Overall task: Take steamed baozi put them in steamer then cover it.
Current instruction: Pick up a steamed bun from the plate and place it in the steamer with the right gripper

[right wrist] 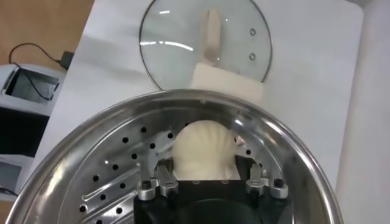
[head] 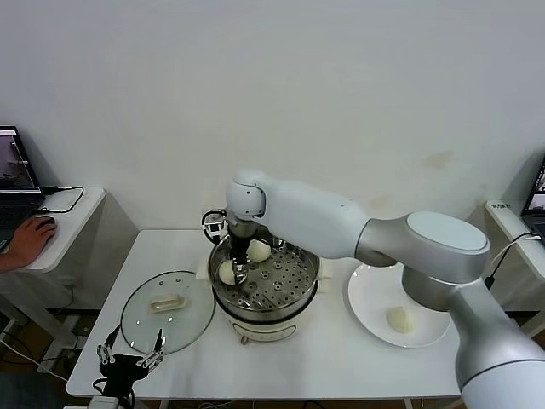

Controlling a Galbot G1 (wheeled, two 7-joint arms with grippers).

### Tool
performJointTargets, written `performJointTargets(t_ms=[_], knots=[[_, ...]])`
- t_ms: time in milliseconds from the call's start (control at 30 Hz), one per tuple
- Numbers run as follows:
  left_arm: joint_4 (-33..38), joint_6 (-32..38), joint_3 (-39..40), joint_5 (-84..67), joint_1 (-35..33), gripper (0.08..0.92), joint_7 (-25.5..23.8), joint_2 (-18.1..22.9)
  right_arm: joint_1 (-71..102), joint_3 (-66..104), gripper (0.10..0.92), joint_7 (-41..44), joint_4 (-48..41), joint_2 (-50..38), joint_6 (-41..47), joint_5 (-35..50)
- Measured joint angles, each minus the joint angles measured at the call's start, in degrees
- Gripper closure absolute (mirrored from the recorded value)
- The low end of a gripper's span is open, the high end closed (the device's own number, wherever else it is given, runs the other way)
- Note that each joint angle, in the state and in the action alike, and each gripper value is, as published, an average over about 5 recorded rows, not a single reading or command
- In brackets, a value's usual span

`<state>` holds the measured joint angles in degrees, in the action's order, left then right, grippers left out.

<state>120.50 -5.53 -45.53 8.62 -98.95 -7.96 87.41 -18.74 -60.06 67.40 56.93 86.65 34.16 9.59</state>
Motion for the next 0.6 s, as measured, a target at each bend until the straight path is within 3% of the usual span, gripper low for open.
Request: performJointTargets(t_ms=[267,600], knots=[[0.3,0.0,0.1,0.2,-0.2,0.177,-0.1,0.0,-0.3,1.0,0.222,-0.2,1.5,-1.1,0.3,0.1],[0.1,-0.1,0.6,0.4,-0.4,0.177,-0.4,-0.1,-3.6,5.1,0.202,3.7,8.7,-9.4,-1.9,-1.2]])
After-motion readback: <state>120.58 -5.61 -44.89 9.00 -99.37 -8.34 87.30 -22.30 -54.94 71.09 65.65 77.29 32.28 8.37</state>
